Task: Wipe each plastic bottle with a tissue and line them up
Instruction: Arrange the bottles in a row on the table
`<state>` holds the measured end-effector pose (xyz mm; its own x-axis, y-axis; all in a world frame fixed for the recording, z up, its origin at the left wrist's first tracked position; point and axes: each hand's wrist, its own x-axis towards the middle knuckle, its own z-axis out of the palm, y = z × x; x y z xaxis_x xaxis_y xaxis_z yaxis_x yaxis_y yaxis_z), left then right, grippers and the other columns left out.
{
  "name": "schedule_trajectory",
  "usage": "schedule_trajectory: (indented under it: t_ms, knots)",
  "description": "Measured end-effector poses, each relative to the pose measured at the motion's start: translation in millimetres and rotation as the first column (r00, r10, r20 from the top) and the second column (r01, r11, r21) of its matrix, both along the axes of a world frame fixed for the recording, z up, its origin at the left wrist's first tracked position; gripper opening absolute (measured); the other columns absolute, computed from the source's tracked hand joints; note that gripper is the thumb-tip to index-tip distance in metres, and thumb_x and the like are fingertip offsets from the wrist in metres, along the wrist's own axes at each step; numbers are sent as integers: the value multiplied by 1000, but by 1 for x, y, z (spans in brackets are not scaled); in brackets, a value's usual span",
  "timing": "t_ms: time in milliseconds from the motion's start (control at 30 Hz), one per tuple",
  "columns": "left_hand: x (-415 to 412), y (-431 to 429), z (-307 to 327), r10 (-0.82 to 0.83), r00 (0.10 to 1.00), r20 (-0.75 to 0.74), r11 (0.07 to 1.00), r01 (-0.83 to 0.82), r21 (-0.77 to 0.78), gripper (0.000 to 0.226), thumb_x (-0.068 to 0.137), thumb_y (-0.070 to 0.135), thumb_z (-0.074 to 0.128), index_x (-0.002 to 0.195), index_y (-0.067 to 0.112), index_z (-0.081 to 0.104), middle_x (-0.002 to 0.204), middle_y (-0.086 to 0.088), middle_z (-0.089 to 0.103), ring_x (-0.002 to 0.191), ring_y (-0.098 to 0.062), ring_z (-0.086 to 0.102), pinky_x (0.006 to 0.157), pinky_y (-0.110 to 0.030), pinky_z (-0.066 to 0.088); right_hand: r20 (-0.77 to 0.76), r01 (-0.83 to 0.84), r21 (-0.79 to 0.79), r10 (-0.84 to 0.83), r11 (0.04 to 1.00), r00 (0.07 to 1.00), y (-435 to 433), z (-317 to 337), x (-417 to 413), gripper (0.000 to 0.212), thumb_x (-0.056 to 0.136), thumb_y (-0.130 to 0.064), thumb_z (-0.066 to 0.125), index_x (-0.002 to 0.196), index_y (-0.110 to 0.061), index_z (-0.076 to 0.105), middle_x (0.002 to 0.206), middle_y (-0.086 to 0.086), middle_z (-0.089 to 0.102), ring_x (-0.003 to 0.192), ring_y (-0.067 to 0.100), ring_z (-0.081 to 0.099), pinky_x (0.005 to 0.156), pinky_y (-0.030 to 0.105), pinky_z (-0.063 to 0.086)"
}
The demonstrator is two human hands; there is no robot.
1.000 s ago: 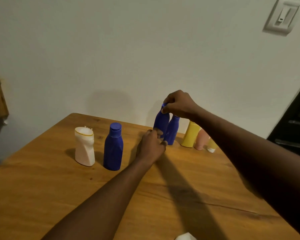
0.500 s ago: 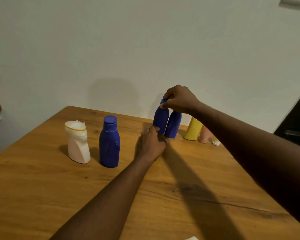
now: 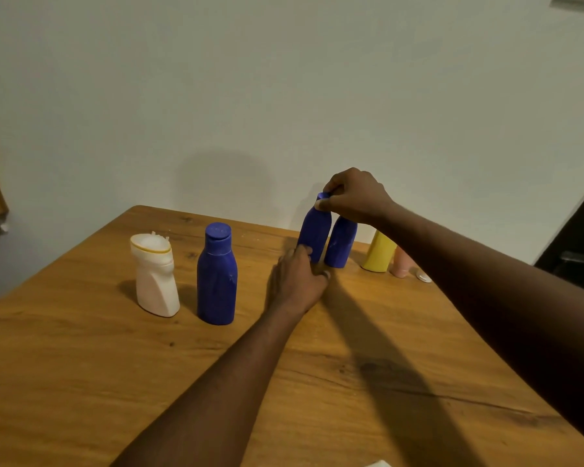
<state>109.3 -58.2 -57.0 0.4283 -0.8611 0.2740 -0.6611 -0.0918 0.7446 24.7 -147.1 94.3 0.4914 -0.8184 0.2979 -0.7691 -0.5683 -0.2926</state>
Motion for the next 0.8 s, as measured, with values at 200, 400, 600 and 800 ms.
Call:
schedule_trajectory:
  t_ms: [200,400,600,800]
  knots:
    - [0,2,1,3,1000,-5,1000,-3,9,61,89,35,76,142,24,49,136,3,58,126,-18,56,103,-38,51,-25,13,-2,-14,1000,1000,5,1,5,35,83,-38,72,112,-18,68,106,-3,69,100,20,63,94,49,53]
    - [2,7,5,8,999,-45,1000,-9,-8,61,89,31,77,142,23,49,137,3,59,127,-17,56,104,-36,50,-67,25,-1,-25,1000,997,6,2,6,43,84,-39,71,122,-19,64,115,-1,69,107,21,60,96,50,51]
    - [2,12,10,12,992,-124,999,-16,-34,62,89,26,77,144,22,48,135,4,61,128,-15,56,106,-36,48,-82,23,-49,-27,999,996,14,8,-3,53,86,-41,68,134,-20,56,127,-3,63,126,23,45,99,49,45]
    - [-5,31,23,-9,983,-184,999,2,-39,57,91,23,76,141,22,50,132,5,62,124,-14,59,93,-24,40,-36,2,-47,-4,999,999,45,28,-24,50,88,-39,69,132,-19,57,129,-1,62,125,21,47,99,48,47]
